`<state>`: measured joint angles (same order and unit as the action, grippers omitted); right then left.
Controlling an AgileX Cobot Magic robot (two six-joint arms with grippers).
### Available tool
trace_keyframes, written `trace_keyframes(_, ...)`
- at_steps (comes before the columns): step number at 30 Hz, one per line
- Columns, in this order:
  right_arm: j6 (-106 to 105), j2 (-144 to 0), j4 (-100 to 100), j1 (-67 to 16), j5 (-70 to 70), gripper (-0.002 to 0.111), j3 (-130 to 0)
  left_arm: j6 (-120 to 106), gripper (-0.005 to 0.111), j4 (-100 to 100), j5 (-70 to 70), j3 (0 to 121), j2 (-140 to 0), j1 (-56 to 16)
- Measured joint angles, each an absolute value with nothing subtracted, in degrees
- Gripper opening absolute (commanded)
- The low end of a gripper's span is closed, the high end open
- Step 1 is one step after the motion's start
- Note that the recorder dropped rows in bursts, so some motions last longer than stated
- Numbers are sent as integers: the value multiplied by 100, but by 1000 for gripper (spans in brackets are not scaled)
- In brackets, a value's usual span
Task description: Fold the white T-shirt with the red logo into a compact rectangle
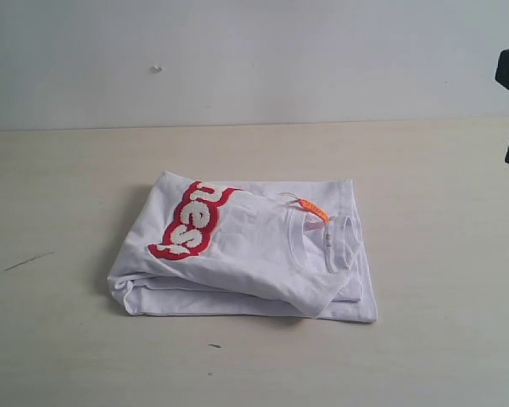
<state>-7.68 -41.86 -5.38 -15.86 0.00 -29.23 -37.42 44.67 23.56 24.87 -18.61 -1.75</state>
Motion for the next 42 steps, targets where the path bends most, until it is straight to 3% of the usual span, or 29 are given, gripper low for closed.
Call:
trace_keyframes(4, -768, -4186, -538, -1586, 0, 0, -2923, -2933, 0, 3745, 1779, 2487, -1861, -175)
trace_keyframes(10, -768, -4186, -538, -1586, 0, 0, -2923, 918, 0, -404, 1498, 2065, -1673, -175)
trace_keyframes(15, -768, -4186, -538, -1586, 0, 0, -2923, 2217, 0, -1715, 1498, 1362, -1151, -175)
trace_keyframes(22, -768, -4186, -542, -1586, 0, 0, -2923, 2338, 0, -1899, 1717, 634, -77, -175)
trace_keyframes(42, -768, -4186, -579, -1586, 0, 0, -2923, 667, 0, -470, 2006, 22, -32, -175)
